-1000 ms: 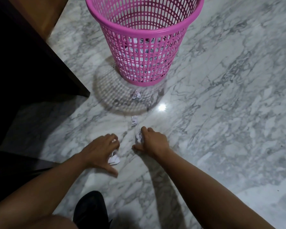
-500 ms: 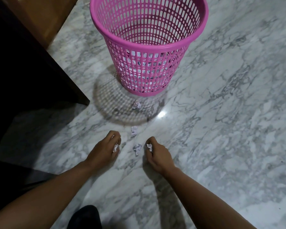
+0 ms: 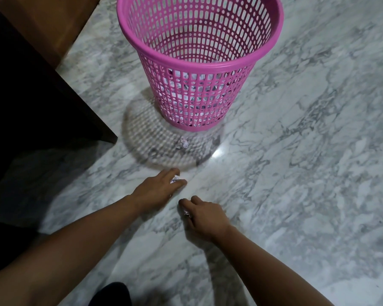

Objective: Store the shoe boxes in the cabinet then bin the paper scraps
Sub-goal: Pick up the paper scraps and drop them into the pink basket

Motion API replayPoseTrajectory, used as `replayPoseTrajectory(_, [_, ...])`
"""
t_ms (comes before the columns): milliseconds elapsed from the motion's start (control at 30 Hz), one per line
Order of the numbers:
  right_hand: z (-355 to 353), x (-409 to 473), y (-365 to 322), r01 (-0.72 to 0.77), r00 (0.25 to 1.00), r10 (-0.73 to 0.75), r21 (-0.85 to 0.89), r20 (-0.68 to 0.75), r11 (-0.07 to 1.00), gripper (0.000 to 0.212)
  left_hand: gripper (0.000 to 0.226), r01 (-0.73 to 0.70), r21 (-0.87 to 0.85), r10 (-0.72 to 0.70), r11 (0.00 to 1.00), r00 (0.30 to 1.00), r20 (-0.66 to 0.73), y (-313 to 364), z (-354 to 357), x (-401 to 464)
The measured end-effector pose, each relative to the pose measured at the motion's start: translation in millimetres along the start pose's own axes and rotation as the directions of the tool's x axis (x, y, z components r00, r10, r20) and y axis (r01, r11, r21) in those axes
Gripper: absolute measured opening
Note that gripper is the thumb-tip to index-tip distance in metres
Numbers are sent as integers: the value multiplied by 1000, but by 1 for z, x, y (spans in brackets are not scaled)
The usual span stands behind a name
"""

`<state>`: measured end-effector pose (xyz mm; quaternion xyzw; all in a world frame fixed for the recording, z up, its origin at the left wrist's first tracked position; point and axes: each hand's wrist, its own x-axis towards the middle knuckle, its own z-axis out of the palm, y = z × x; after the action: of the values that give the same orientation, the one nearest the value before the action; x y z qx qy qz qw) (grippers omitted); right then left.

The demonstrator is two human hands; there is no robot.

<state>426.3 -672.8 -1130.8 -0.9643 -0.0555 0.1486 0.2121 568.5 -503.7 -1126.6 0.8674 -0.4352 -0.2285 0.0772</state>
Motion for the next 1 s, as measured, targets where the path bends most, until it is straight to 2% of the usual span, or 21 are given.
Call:
replayPoseTrajectory(67, [1, -1, -2, -11, 1000, 11, -6, -6, 1000, 33, 17, -45, 56, 50, 997, 995, -91, 0, 6, 3])
replayPoseTrajectory(133, [1, 1, -2, -25, 1000, 25, -17, 4, 1000, 31, 11, -68, 57, 76, 996, 987, -145, -1, 8, 2])
replayPoseTrajectory(200, [1, 4, -3, -13, 1000, 14, -37, 17, 999, 30, 12, -82, 31, 86, 996, 977, -195, -1, 6, 1])
replayPoseTrajectory(300, [0, 8, -4, -3, 999, 6, -61, 41, 998, 29, 16, -37, -83, 11, 996, 957, -289, -3, -10, 10])
replayPoseTrajectory(400, [-2, 10, -7, -69, 995, 73, -48, 73, 996, 32, 24, 2, 2, -1, 1000, 940, -340, -9, -29, 39])
replayPoseTrajectory(467, [-3, 9, -9, -101, 991, 103, -33, 86, 994, 34, 29, 31, 60, -12, 998, 954, -299, -9, -44, 61])
replayPoseTrajectory(500, [-4, 8, -10, -109, 990, 111, -27, 84, 994, 34, 25, 35, 65, -17, 997, 966, -258, -7, -51, 70])
replayPoseTrajectory(600, [-4, 5, -10, -110, 991, 111, -9, 79, 994, 33, 15, 58, 88, -58, 994, 998, -3, -4, -57, 88])
replayPoseTrajectory(633, [-4, 4, -9, -113, 990, 113, -6, 83, 994, 33, 15, 74, 94, -78, 993, 996, 35, -3, -55, 90])
replayPoseTrajectory(733, [-3, -5, -3, -141, 987, 138, 37, 87, 989, 29, 17, 137, 44, -135, 990, 990, -40, 2, -40, 82])
replayPoseTrajectory(800, [-4, -10, 1, -182, 982, 178, 78, 59, 980, 28, 20, 160, -45, -161, 986, 986, -30, 6, -30, 71])
replayPoseTrajectory(1000, [-14, -3, 12, -331, 940, 340, 185, -14, 925, 30, 18, 95, -134, -98, 986, 995, -15, 18, -12, 27])
